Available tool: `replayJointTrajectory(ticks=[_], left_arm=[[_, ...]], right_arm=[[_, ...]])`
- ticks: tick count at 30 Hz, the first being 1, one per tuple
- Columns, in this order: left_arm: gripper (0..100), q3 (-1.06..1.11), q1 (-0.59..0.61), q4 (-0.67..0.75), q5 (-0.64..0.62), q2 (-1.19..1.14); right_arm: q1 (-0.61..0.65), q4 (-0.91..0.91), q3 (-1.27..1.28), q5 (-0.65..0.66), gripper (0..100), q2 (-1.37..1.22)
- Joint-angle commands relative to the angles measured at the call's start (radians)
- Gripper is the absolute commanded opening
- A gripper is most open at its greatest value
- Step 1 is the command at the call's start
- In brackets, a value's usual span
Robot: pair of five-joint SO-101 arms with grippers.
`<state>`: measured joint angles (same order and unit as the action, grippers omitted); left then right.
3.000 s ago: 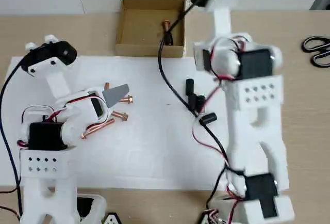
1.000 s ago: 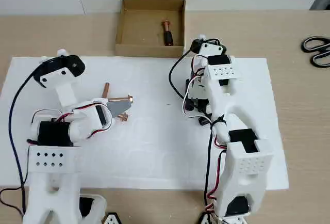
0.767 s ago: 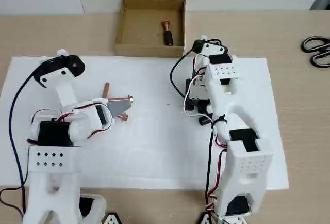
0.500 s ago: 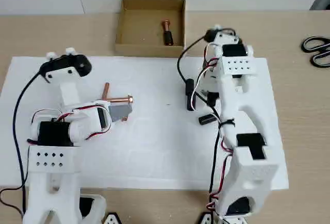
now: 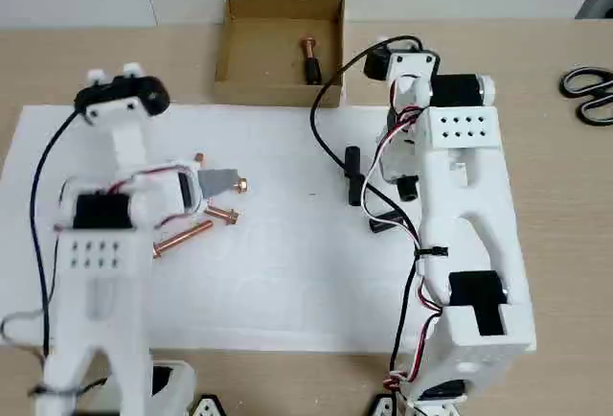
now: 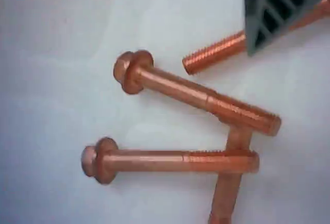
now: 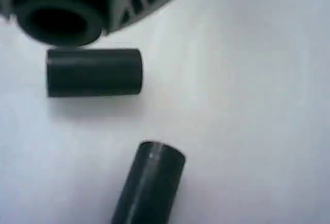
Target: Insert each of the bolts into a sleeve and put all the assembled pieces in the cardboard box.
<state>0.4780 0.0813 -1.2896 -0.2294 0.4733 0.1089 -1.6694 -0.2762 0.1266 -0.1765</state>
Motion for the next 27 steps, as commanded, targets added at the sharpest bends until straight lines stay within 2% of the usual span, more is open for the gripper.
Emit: replayJointTrajectory(ticks=[1, 4, 6, 11, 14, 19, 27], left_arm=[[33, -0.185, 0.011, 0.003, 0.129, -0.184], [28, -0.320, 0.009, -0.081, 0.158, -0.350], [26, -0.397, 0.009, -0.140, 0.239, -0.445], [25, -0.492, 0.009, -0.270, 0.700, -0.594], [25, -0.533, 0.011, -0.342, 0.891, -0.609], [25, -0.575, 0.008, -0.362, 0.957, -0.615], [25, -0.570, -0.083, -0.362, 1.204, -0.618]], right_arm=[[-0.008, -0.013, -0.049, 0.014, 0.3, 0.065], [-0.008, -0.016, -0.049, 0.014, 0.3, 0.065], [-0.008, -0.016, -0.049, 0.014, 0.3, 0.065], [-0.007, -0.013, -0.049, 0.014, 0.3, 0.059], [-0.007, -0.013, -0.049, 0.014, 0.3, 0.059], [-0.007, -0.012, -0.049, 0.012, 0.3, 0.059], [-0.007, -0.015, -0.048, 0.011, 0.3, 0.059]])
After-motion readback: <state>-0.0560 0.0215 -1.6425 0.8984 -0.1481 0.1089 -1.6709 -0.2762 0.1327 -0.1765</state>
